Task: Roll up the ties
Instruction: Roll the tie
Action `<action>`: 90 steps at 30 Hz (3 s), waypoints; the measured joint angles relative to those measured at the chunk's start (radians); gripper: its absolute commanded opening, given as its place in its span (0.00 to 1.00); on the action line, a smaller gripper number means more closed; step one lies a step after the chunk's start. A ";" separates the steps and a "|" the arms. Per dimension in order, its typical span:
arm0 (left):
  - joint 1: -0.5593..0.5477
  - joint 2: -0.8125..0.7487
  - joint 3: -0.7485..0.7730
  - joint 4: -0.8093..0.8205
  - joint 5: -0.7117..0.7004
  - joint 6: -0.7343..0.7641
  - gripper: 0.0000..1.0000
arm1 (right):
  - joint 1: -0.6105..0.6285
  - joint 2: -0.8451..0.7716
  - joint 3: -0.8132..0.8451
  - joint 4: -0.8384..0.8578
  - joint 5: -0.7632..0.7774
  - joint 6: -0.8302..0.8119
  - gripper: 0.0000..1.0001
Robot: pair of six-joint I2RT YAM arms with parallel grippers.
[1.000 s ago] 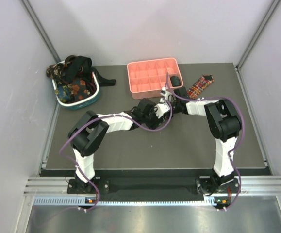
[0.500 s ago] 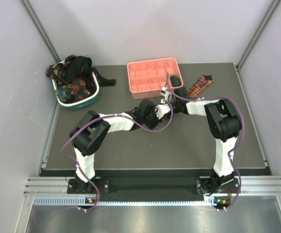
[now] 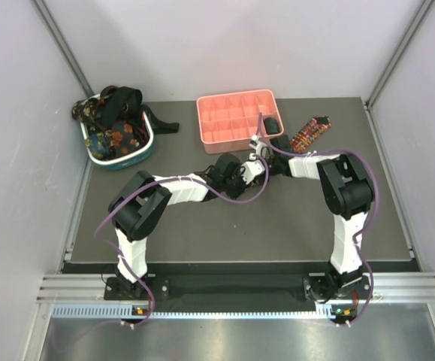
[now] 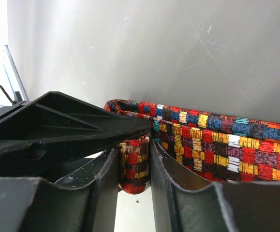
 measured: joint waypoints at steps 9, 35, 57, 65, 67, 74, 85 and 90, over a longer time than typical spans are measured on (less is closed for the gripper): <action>0.003 0.006 0.005 0.000 0.000 -0.016 0.36 | -0.015 -0.008 -0.031 0.053 -0.008 0.034 0.35; 0.021 0.045 0.120 -0.151 0.002 -0.068 0.34 | -0.169 -0.348 -0.385 0.297 0.192 0.172 0.41; 0.028 0.133 0.331 -0.445 0.017 -0.135 0.30 | 0.430 -0.977 -0.714 0.221 0.921 -0.068 0.40; 0.009 0.197 0.463 -0.604 -0.031 -0.163 0.32 | 0.728 -0.802 -0.620 0.206 1.159 -0.237 0.47; 0.008 0.209 0.489 -0.634 -0.035 -0.172 0.33 | 0.770 -0.715 -0.539 0.176 1.202 -0.280 0.47; 0.003 0.275 0.616 -0.776 -0.050 -0.200 0.34 | 0.857 -0.345 -0.169 0.004 1.416 -0.388 0.47; 0.003 0.334 0.730 -0.914 -0.047 -0.227 0.35 | 0.864 0.084 0.208 -0.344 1.730 -0.436 0.54; 0.002 0.359 0.776 -0.979 -0.047 -0.244 0.36 | 0.853 0.140 0.272 -0.386 1.794 -0.465 0.54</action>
